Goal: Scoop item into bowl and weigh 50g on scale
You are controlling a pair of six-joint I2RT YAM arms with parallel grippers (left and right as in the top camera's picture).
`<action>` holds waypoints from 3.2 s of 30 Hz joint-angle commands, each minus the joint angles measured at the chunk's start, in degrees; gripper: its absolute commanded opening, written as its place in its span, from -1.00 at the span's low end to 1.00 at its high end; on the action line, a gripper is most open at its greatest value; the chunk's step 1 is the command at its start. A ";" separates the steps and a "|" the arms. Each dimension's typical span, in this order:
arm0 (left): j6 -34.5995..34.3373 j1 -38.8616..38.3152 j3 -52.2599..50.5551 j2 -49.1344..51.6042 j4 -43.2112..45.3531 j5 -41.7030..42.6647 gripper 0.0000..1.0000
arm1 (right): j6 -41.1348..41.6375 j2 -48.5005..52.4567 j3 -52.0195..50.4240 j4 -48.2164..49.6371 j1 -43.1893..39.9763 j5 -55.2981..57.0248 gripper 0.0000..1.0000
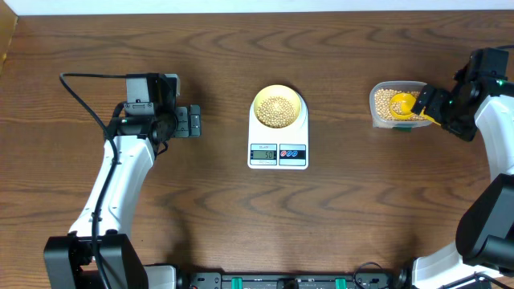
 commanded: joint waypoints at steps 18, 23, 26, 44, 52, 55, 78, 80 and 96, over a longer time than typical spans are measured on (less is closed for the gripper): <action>-0.48 0.28 -0.39 -0.61 0.11 0.50 0.96 | -0.28 -0.46 0.11 -0.07 0.04 -0.13 0.99; -0.48 0.28 -0.42 -0.61 0.11 0.48 0.95 | -0.28 -0.46 0.11 -0.09 0.04 -0.13 0.98; -0.48 0.28 -0.39 -0.61 0.11 0.48 0.96 | -0.28 -0.46 0.11 -0.07 0.04 -0.13 0.99; -0.50 0.28 -0.39 -0.61 0.09 0.50 0.96 | -0.28 -0.46 0.11 -0.07 0.04 -0.13 0.98; -0.50 0.28 -0.42 -0.61 -0.39 0.52 0.96 | -0.28 -0.46 0.11 -0.07 0.04 -0.13 0.98; -0.50 0.28 -0.42 -0.61 -0.39 0.52 0.96 | -0.28 -0.46 0.11 -0.07 0.04 -0.13 0.99; 6.97 -5.60 -0.39 -7.54 3.89 11.43 0.96 | -0.28 -0.46 0.11 -0.07 0.04 -0.13 0.99; 4.28 -8.02 -0.39 -9.03 2.58 10.78 0.96 | -0.28 -0.46 0.11 -0.09 0.04 -0.13 0.99; 2.97 -11.67 -0.42 -9.51 4.13 3.93 0.96 | -0.28 -0.46 0.11 -0.09 0.04 -0.13 0.98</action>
